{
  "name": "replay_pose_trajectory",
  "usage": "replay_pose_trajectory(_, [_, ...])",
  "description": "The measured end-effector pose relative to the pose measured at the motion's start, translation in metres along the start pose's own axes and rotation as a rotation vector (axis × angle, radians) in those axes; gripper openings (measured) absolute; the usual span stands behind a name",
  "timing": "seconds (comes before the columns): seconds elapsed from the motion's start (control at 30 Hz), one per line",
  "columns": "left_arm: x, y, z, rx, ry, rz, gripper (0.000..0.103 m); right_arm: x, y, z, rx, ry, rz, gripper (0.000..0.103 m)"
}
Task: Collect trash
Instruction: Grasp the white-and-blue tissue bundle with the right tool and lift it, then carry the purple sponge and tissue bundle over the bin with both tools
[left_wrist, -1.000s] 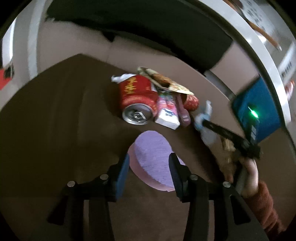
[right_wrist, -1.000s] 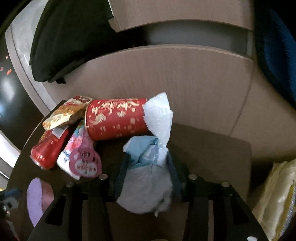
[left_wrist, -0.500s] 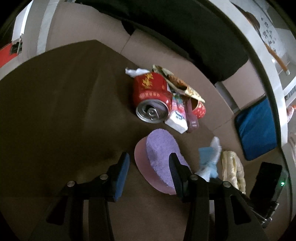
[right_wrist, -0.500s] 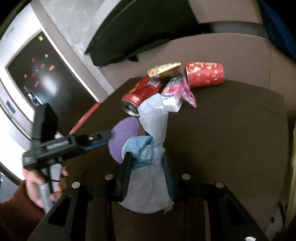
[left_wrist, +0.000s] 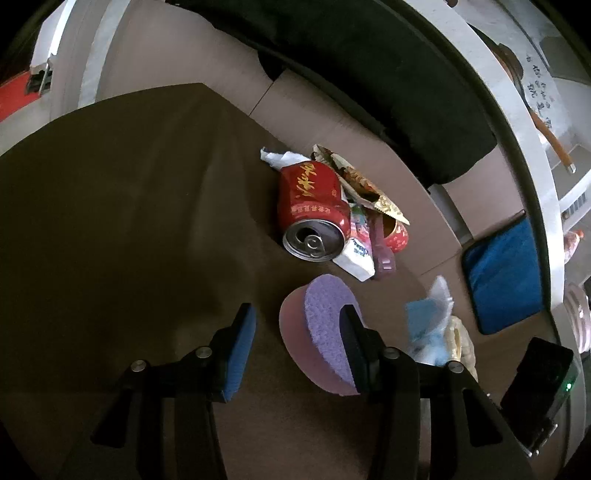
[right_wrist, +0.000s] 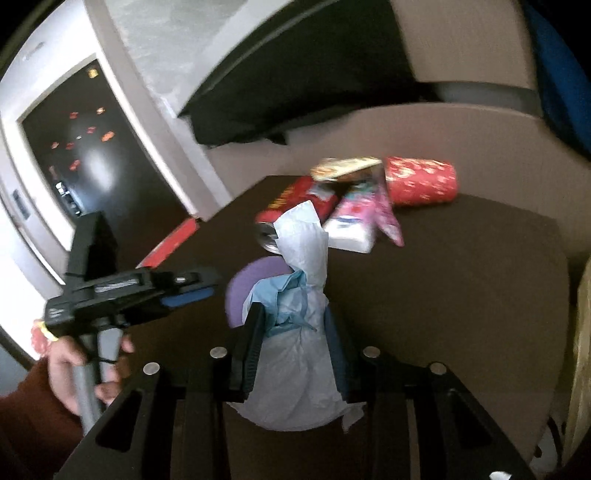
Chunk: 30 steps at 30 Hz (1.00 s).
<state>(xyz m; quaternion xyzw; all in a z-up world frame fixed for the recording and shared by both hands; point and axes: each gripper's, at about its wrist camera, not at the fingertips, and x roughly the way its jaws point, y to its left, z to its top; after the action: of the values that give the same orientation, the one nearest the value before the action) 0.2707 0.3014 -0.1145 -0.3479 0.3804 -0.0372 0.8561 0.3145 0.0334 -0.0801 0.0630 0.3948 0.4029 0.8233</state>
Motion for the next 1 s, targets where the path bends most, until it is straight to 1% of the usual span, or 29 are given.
replay_pose_trajectory(0.03, [-0.001,0.0,0.0,0.0,0.0,-0.002,0.048,0.005,0.004,0.0,-0.011,0.015,0.004,0.03])
replay_pose_trajectory(0.1, [-0.002,-0.001,-0.001,0.001,-0.001,-0.003,0.048,0.017,0.012,-0.004,-0.058,0.035,-0.045,0.03])
replay_pose_trajectory(0.17, [-0.005,-0.001,-0.001,0.008,0.006,-0.008,0.049,0.017,0.016,-0.006,-0.093,0.014,-0.081,0.03])
replay_pose_trajectory(0.27, [-0.003,-0.003,-0.001,0.008,0.028,-0.026,0.05,0.015,0.013,-0.004,-0.105,0.007,-0.13,0.03])
replay_pose_trajectory(0.37, [0.003,-0.006,-0.003,-0.008,0.056,-0.049,0.052,0.012,0.004,-0.001,-0.084,0.001,-0.136,0.03])
replay_pose_trajectory(0.5, [0.018,-0.013,-0.005,-0.022,0.105,-0.042,0.053,0.011,-0.001,0.0,-0.065,0.001,-0.129,0.03])
replay_pose_trajectory(0.7, [0.031,-0.022,-0.004,-0.025,0.098,-0.014,0.053,0.011,-0.002,-0.001,-0.072,-0.003,-0.128,0.03])
replay_pose_trajectory(0.73, [0.033,-0.024,-0.003,-0.037,0.093,-0.006,0.052,0.011,-0.003,-0.001,-0.069,-0.004,-0.126,0.03])
replay_pose_trajectory(0.8, [0.035,-0.025,-0.003,-0.057,0.091,0.006,0.045,0.009,-0.002,-0.001,-0.066,-0.007,-0.124,0.029])
replay_pose_trajectory(0.83, [0.035,-0.027,-0.003,-0.06,0.089,0.007,0.04,0.007,-0.002,-0.002,-0.063,-0.01,-0.124,0.029])
replay_pose_trajectory(0.93, [0.029,-0.039,-0.001,-0.021,0.068,0.022,0.036,-0.003,-0.003,-0.002,-0.048,-0.012,-0.124,0.028])
replay_pose_trajectory(1.0, [0.021,-0.051,0.0,0.02,0.027,0.05,0.034,-0.015,-0.005,0.0,-0.053,-0.026,-0.133,0.028])
